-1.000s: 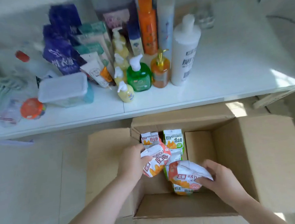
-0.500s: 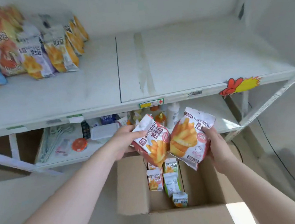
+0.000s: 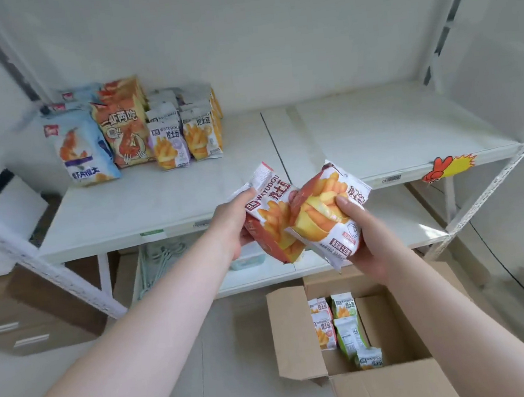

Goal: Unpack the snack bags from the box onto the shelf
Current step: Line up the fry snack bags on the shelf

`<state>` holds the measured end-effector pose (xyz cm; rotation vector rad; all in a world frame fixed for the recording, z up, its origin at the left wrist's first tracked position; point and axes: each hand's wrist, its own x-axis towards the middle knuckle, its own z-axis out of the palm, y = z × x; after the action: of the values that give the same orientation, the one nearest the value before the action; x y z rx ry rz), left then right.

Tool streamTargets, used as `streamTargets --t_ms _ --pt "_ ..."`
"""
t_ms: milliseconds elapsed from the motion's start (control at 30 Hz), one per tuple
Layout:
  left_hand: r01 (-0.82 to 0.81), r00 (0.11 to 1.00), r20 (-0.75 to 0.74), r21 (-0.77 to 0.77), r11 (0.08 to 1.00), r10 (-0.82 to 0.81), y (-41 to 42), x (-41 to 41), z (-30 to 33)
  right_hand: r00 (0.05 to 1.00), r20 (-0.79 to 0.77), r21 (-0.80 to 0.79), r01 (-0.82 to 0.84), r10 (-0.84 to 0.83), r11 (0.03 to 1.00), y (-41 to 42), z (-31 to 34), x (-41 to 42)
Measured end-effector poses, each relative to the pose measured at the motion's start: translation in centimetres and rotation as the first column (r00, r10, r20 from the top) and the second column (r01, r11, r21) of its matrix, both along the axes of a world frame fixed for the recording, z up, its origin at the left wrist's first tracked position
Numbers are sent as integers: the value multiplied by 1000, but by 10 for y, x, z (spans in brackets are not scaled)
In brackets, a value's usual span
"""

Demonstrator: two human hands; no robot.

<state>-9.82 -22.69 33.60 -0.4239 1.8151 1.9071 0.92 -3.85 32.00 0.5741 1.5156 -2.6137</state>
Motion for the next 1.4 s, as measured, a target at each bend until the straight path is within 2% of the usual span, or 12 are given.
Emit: streamTargets --t_ms 67,233,300,367,500,567,700,833,967,1067,1267,1400 --pt "46 998 -37 15 999 -46 -23 0 21 1000 -16 -41 -23 22 999 -17 13 -1" --pt "290 946 -212 205 935 -247 -53 13 48 1000 -10 -133 -5 4 991 -49 41 -2" --pt "309 930 -287 279 909 -228 -54 18 45 1000 -9 -135 -8 7 991 -57 47 -3" --pt "246 941 -300 288 926 -157 -55 17 42 1000 -20 -122 -27 24 992 -58 51 -7" --pt "94 960 -280 251 963 -21 -59 7 40 996 -30 -16 -88 87 996 -40 54 -13" --pt "60 955 -296 212 975 6 -62 3 41 997 -47 58 -52 55 997 -24 53 -17" --pt "91 946 -321 151 984 -38 -64 -6 42 987 -132 148 116 -96 982 2 60 -26" --pt "172 919 -375 97 980 -124 -45 -4 48 992 -126 295 43 -6 955 6 62 -40" --pt "302 879 -394 23 953 -269 -24 2 53 988 -141 309 -13 59 951 2 66 -52" --pt "337 855 -426 21 941 -297 -22 1 52 980 -179 327 -20 82 945 4 69 -62" --pt "219 857 -468 -47 975 -215 -40 -18 46 969 -158 346 -125 189 930 -15 64 -81" --pt "133 858 -491 -72 988 -151 -67 -42 36 981 -119 359 -104 155 928 -40 56 -107"
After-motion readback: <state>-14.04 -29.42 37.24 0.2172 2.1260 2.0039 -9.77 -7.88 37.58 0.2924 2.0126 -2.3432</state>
